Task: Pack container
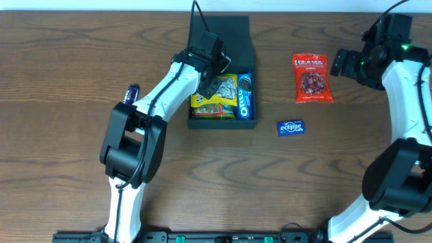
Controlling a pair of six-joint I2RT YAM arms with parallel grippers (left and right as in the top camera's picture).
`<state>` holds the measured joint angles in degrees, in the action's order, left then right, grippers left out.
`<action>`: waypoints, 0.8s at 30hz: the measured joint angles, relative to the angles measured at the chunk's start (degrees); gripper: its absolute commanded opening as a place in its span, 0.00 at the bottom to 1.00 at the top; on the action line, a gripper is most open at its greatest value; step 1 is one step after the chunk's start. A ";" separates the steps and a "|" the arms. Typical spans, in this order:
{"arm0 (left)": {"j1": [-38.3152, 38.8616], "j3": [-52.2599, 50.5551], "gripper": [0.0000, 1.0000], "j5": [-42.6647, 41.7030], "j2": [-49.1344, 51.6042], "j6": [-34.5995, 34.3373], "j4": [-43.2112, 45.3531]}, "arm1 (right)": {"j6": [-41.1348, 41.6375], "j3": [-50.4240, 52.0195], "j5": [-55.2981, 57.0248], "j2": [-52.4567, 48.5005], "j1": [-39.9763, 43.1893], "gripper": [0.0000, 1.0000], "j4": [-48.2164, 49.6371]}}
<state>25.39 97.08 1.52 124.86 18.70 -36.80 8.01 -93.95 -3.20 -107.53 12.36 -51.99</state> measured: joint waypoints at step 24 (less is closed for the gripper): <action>1.22 4.61 0.06 2.01 -11.85 -5.31 5.60 | -5.07 0.00 0.00 -6.84 -5.11 0.89 5.99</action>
<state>26.61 101.69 3.53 113.01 13.39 -31.20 2.94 -93.95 -3.20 -114.37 7.25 -46.00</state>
